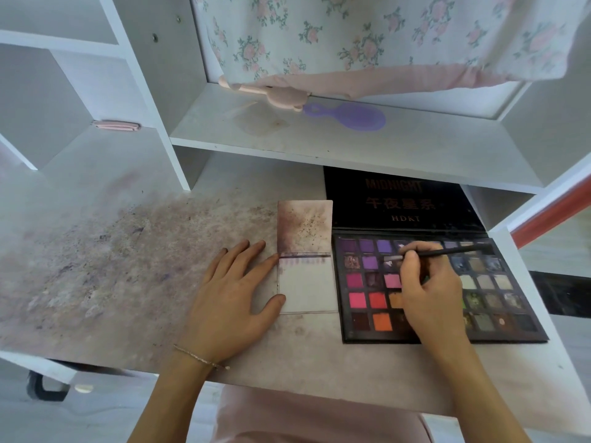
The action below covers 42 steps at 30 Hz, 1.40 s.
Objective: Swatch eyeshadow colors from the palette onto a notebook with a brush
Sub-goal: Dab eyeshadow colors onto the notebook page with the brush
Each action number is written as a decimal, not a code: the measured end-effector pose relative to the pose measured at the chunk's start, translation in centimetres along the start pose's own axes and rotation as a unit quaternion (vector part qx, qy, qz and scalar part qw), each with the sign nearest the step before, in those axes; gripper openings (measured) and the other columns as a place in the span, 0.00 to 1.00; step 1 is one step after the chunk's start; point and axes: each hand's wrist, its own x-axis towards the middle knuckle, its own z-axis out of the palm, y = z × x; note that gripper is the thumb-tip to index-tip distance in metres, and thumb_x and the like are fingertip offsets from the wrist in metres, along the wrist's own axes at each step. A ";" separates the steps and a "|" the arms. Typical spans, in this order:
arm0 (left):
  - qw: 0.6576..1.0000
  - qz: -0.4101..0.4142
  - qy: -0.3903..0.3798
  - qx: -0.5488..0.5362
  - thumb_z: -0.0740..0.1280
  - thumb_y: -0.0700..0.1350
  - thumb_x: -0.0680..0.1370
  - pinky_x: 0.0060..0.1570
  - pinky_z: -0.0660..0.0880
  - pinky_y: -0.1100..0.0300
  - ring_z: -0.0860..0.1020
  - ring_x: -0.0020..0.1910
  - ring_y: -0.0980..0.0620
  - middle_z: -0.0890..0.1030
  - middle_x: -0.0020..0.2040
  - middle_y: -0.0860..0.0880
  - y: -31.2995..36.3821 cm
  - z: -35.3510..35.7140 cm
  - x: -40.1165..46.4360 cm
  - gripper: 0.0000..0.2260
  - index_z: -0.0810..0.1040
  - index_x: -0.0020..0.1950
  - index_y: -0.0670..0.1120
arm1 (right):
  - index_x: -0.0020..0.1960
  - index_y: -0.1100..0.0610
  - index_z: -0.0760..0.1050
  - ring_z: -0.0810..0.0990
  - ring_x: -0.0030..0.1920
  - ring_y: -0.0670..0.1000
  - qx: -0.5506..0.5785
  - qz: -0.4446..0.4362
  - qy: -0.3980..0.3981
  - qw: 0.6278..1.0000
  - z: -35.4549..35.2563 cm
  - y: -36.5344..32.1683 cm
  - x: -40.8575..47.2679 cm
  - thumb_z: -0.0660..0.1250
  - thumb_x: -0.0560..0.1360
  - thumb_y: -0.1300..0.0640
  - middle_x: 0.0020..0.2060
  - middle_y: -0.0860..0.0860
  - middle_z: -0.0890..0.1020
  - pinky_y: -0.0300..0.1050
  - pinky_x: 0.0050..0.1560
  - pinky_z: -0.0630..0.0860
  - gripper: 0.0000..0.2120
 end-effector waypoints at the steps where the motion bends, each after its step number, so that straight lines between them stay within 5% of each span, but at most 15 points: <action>1: 1.000 0.000 0.000 -0.001 0.43 0.67 0.68 0.66 0.31 0.67 0.41 0.68 0.65 0.53 0.74 0.58 0.0 0.0 0.0 0.33 0.55 0.72 0.59 | 0.39 0.45 0.67 0.73 0.31 0.33 -0.008 -0.003 0.000 1.000 0.0 0.0 0.0 0.58 0.76 0.66 0.29 0.45 0.73 0.23 0.31 0.67 0.16; 10: 1.000 -0.001 0.004 -0.008 0.44 0.67 0.68 0.68 0.34 0.65 0.43 0.69 0.64 0.56 0.74 0.57 0.0 0.1 0.0 0.33 0.57 0.72 0.59 | 0.41 0.45 0.68 0.74 0.40 0.42 -0.054 -0.018 -0.068 0.996 0.4 0.5 0.0 0.60 0.75 0.63 0.33 0.43 0.75 0.27 0.37 0.69 0.13; 17: 1.000 0.003 0.012 -0.012 0.44 0.66 0.68 0.68 0.35 0.64 0.44 0.69 0.64 0.56 0.74 0.56 0.0 0.1 0.0 0.33 0.58 0.71 0.58 | 0.39 0.43 0.68 0.74 0.35 0.46 -0.036 -0.015 -0.069 0.997 0.2 0.4 0.1 0.60 0.74 0.63 0.31 0.46 0.75 0.32 0.33 0.70 0.14; 22: 1.000 0.008 0.019 -0.021 0.46 0.66 0.68 0.69 0.38 0.63 0.46 0.69 0.62 0.59 0.73 0.55 0.0 0.1 -0.1 0.32 0.62 0.71 0.56 | 0.39 0.44 0.69 0.75 0.36 0.38 -0.015 0.012 -0.033 0.999 -0.1 0.2 0.2 0.60 0.74 0.63 0.32 0.45 0.76 0.26 0.34 0.70 0.14; 27: 0.999 0.012 0.022 -0.024 0.48 0.65 0.69 0.70 0.42 0.60 0.49 0.69 0.61 0.61 0.73 0.53 0.0 0.2 0.0 0.32 0.64 0.70 0.55 | 0.40 0.44 0.72 0.75 0.32 0.47 0.051 0.008 -0.065 0.997 1.1 -1.0 -0.7 0.61 0.75 0.62 0.31 0.48 0.77 0.36 0.30 0.70 0.13; 34: 1.000 0.005 0.012 -0.012 0.45 0.66 0.68 0.70 0.39 0.62 0.45 0.69 0.64 0.57 0.74 0.56 0.2 0.1 0.1 0.32 0.59 0.71 0.58 | 0.41 0.44 0.70 0.76 0.33 0.49 0.080 -0.010 -0.147 0.986 4.7 -3.4 -1.6 0.64 0.74 0.61 0.34 0.49 0.79 0.44 0.32 0.73 0.11; 42: 1.000 0.002 0.007 -0.005 0.44 0.66 0.68 0.66 0.33 0.66 0.42 0.69 0.65 0.55 0.74 0.57 0.1 0.1 0.0 0.32 0.57 0.72 0.59 | 0.42 0.52 0.73 0.76 0.39 0.46 0.048 0.000 -0.191 0.980 6.0 -3.6 -1.5 0.64 0.73 0.62 0.35 0.52 0.80 0.41 0.39 0.73 0.05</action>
